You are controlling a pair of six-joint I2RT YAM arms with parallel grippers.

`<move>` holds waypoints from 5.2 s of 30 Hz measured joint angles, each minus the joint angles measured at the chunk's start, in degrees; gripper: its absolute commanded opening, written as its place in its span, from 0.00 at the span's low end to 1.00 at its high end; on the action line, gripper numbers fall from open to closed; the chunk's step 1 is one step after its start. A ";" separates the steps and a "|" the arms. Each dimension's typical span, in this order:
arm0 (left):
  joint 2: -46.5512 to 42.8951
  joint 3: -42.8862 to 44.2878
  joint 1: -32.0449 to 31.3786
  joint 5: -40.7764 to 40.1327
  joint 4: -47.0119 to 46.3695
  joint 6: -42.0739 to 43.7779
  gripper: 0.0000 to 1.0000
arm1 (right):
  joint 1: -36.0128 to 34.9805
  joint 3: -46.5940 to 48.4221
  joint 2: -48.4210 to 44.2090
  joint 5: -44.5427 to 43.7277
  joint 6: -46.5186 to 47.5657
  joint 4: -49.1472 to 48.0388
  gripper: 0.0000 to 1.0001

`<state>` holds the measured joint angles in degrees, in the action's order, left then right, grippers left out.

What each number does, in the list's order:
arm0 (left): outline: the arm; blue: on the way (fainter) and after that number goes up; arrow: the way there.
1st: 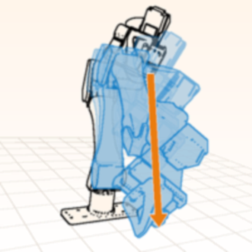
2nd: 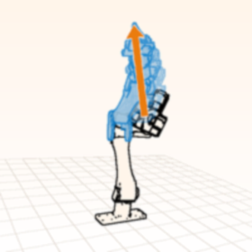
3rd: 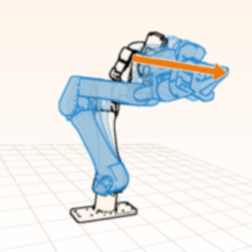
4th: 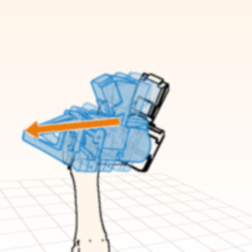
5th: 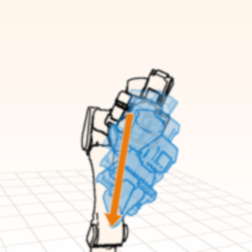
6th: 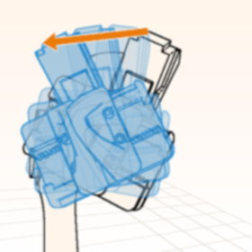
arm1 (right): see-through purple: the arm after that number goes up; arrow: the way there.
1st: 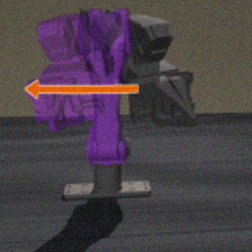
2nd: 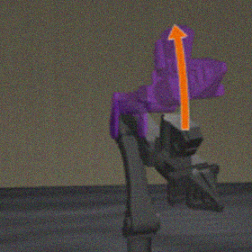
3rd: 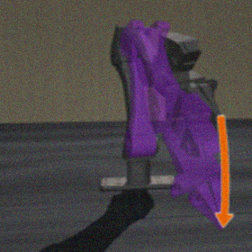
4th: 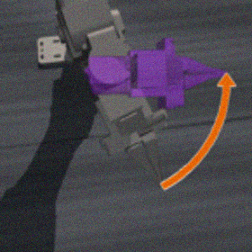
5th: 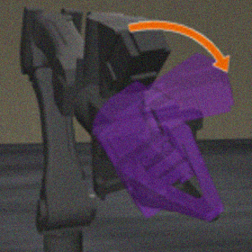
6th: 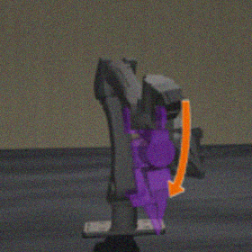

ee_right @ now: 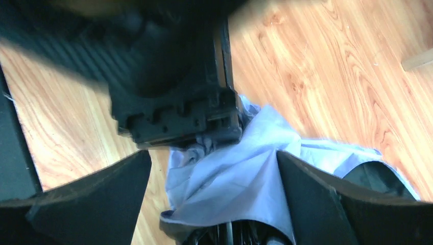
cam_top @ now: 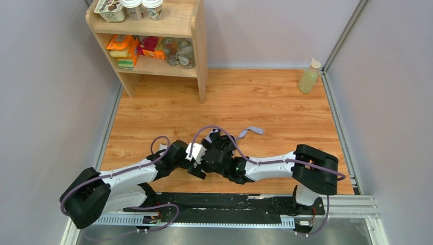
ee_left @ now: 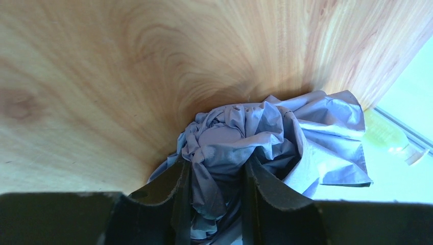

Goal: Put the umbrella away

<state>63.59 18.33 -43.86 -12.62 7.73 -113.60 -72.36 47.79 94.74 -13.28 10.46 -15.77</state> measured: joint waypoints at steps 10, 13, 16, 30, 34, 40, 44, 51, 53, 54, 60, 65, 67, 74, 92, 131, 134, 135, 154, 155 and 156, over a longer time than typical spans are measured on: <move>-3.82 -0.81 -0.44 0.81 3.45 -0.37 0.00 | 1.25 -3.17 4.09 -4.57 -1.46 1.81 0.82; -4.74 -1.05 -0.42 0.37 4.04 -0.76 0.00 | 1.16 -1.38 5.60 -5.35 -1.86 2.99 0.37; -6.45 -0.44 -0.31 -0.55 5.86 -0.44 0.25 | 0.92 0.11 6.95 -3.30 -2.89 4.35 0.14; -30.93 -1.66 -0.74 -12.46 11.26 13.07 0.75 | 25.90 -3.21 10.47 43.87 -23.17 -8.55 0.00; -30.56 -5.44 -0.74 -12.09 5.25 13.70 0.76 | 33.05 -3.78 17.81 61.09 -36.33 -20.83 0.00; -14.69 -3.19 -0.74 -8.48 -4.83 14.97 0.76 | 36.59 -2.56 23.34 71.32 -47.78 -28.50 0.00; -5.22 -0.55 -0.76 -5.40 -11.96 15.34 0.76 | 36.87 -1.25 24.22 72.85 -49.42 -27.63 0.00; 4.13 4.28 -0.59 -2.62 -12.24 10.88 0.77 | 36.92 0.42 23.89 73.44 -47.65 -22.49 0.00; 7.58 5.33 0.07 -1.38 -11.85 9.66 0.77 | 36.79 1.09 23.34 73.22 -45.83 -19.52 0.00; 9.68 6.56 0.87 -0.02 -10.93 8.92 0.77 | 36.68 1.44 22.91 72.87 -44.70 -17.55 0.00; 18.73 13.40 4.68 6.62 -6.10 8.52 0.47 | 36.04 3.67 19.15 68.41 -36.20 -5.20 0.00; 17.88 11.63 4.87 6.60 -7.02 7.65 0.05 | 34.21 4.79 15.89 62.95 -31.21 2.36 0.12; 16.52 10.40 4.83 6.12 -8.11 6.93 0.00 | 33.35 5.27 14.71 60.65 -30.08 5.29 0.43; 14.80 9.38 3.65 6.34 -8.28 7.32 0.00 | 29.62 9.25 5.07 50.66 -25.16 23.54 1.00; 13.81 12.26 3.34 6.99 0.57 8.50 0.00 | 1.29 -2.43 -2.71 -3.67 -1.90 15.56 0.80; -7.61 7.61 3.45 -5.86 8.26 17.31 0.77 | 35.06 2.60 21.35 67.93 -42.80 -15.04 0.00; -4.37 7.61 3.45 -5.62 3.80 17.92 0.77 | 34.95 3.32 21.44 69.53 -42.88 -12.33 0.00; -3.19 7.61 3.45 -5.35 2.14 18.14 0.77 | 34.95 3.69 21.42 69.68 -42.69 -11.41 0.00; 15.76 8.04 4.31 4.55 -10.10 12.57 0.05 | 33.14 7.37 17.00 63.71 -34.25 6.86 0.07; 15.21 7.10 4.31 4.59 -11.54 11.89 0.00 | 32.81 7.61 16.33 62.51 -33.53 8.28 0.19; 14.36 6.05 4.31 4.57 -13.03 11.41 0.00 | 32.37 7.91 15.54 61.07 -32.76 9.99 0.33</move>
<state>77.95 24.38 -39.55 -8.05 -5.30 -102.19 -39.99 55.70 110.28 47.79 -22.31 -5.78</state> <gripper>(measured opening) 0.229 0.302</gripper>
